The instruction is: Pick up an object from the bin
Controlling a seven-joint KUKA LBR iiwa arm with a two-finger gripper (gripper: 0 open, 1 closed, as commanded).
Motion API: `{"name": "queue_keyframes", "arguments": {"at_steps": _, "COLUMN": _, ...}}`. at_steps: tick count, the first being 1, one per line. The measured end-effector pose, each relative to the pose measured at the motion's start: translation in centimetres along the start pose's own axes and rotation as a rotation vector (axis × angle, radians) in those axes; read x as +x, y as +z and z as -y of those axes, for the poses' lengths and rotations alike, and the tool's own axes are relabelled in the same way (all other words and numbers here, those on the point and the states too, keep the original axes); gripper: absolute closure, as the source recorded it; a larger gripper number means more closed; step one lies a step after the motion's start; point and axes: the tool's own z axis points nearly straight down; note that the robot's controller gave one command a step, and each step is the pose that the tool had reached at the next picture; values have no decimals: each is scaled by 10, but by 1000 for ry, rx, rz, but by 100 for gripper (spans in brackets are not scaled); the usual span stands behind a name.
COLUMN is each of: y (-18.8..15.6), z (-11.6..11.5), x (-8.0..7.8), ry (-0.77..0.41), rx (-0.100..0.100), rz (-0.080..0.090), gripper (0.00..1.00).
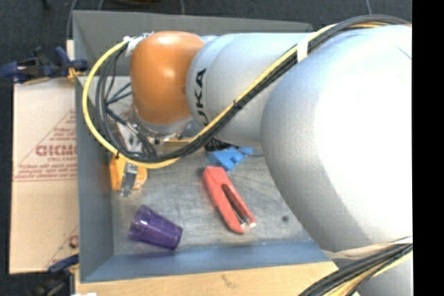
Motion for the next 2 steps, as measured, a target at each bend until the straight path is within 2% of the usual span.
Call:
{"name": "queue_keyframes", "arguments": {"at_steps": 1, "y": 43, "z": 33, "x": 68, "ry": -148, "rx": -10, "rz": 16, "gripper": 0}}
{"name": "queue_keyframes", "arguments": {"at_steps": 2, "y": 44, "z": 31, "x": 70, "ry": -150, "rx": -5, "rz": 3, "gripper": 100}}
